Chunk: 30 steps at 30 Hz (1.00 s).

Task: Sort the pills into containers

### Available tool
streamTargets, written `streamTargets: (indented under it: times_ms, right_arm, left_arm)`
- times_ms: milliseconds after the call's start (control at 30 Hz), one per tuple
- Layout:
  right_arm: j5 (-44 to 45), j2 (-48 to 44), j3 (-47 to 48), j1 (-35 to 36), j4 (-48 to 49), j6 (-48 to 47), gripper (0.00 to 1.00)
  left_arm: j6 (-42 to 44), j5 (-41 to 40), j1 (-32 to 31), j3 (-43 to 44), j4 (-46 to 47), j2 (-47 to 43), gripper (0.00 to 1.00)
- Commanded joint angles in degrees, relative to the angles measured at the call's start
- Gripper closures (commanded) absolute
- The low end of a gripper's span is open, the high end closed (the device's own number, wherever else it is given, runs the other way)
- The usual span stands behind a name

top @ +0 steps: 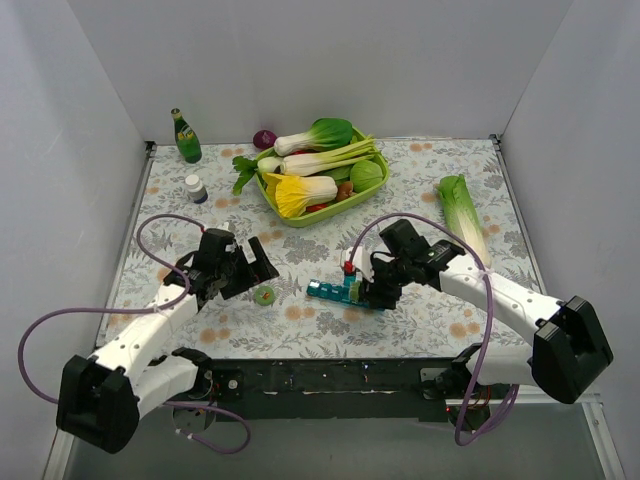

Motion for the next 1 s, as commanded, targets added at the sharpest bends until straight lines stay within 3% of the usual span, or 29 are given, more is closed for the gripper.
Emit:
streamTargets:
  times_ms: [0, 67, 233, 367, 467, 600, 700, 733, 800, 900, 967]
  right_arm:
    - [-0.3, 1.1, 3.1, 0.9, -0.1, 1.2, 0.98]
    - [-3.3, 0.8, 3.3, 0.9, -0.5, -0.2, 0.98]
    - [-14.2, -3.8, 4.8, -1.2, 1.9, -1.3, 0.98]
    - [-18.0, -4.6, 17.8, -2.7, 1.1, -0.2, 0.99]
    - [-15.5, -4.5, 26.2, -5.1, 3.3, 4.6, 0.99]
    - [-16.2, -7.5, 29.9, -15.7, 21.1, 19.8, 0.98]
    - [-19.6, -10.5, 27.1, -26.1, 34.0, 38.0, 0.96]
    - [-20.1, -11.4, 25.2, -30.5, 46.2, 49.4, 0.96]
    - [-20.4, -13.6, 21.1, -33.8, 55.4, 60.6, 0.96]
    - [-25.6, -17.5, 19.6, -33.0, 58.4, 67.7, 0.98]
    - [-20.9, -22.1, 14.5, -29.6, 62.7, 60.7, 0.97]
  left_arm:
    - [13.0, 7.1, 0.3, 1.2, 5.3, -8.7, 0.02]
    - [15.3, 13.1, 0.3, -0.1, 10.3, -14.6, 0.02]
    - [15.1, 14.6, 0.4, -0.2, 13.6, -21.9, 0.02]
    - [13.5, 14.3, 0.3, 0.0, 13.5, -27.0, 0.02]
    - [10.8, 12.7, 0.3, 0.9, 12.2, -30.0, 0.02]
    - [8.2, 12.3, 0.3, 2.2, 11.2, -32.8, 0.02]
    - [7.4, 12.2, 0.3, 2.6, 10.5, -33.1, 0.02]
    - [7.3, 12.3, 0.4, 2.7, 10.6, -33.0, 0.02]
    - [7.2, 12.7, 0.4, 2.7, 10.8, -32.6, 0.02]
    - [7.8, 14.1, 0.3, 2.2, 11.6, -32.1, 0.02]
    - [8.5, 14.8, 0.4, 1.7, 11.6, -31.7, 0.02]
